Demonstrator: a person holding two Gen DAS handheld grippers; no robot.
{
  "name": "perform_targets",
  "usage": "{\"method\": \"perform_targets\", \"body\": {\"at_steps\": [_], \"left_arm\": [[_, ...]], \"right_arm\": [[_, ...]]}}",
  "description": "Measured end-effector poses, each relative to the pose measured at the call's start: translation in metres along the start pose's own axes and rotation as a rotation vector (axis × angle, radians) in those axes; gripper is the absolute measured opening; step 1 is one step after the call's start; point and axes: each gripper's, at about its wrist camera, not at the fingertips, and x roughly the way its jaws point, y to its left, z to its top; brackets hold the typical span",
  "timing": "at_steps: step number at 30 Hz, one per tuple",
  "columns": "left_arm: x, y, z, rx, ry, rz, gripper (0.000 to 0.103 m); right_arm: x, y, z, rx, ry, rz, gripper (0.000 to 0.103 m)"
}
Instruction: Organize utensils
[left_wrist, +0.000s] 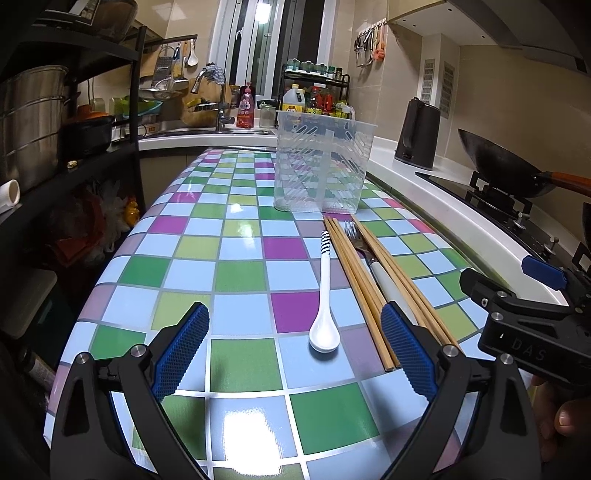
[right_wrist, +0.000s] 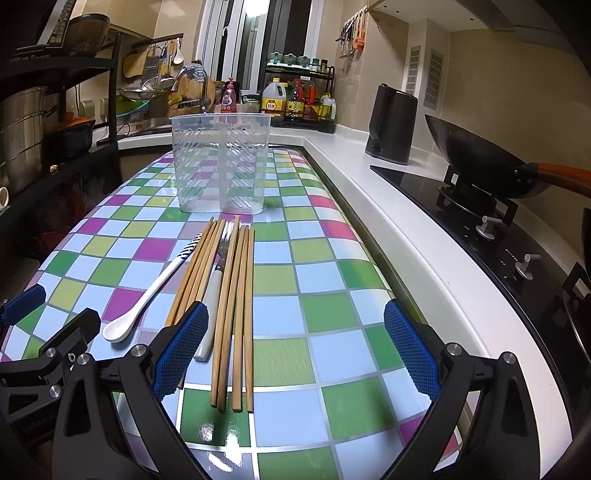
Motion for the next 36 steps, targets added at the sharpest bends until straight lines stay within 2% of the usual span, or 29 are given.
{"method": "perform_targets", "body": {"at_steps": [36], "left_arm": [[-0.0012,-0.0034,-0.0017,0.004,-0.014,-0.019,0.091]], "right_arm": [[0.0008,0.0014,-0.0019,-0.003,0.006,0.006,0.094]]}}
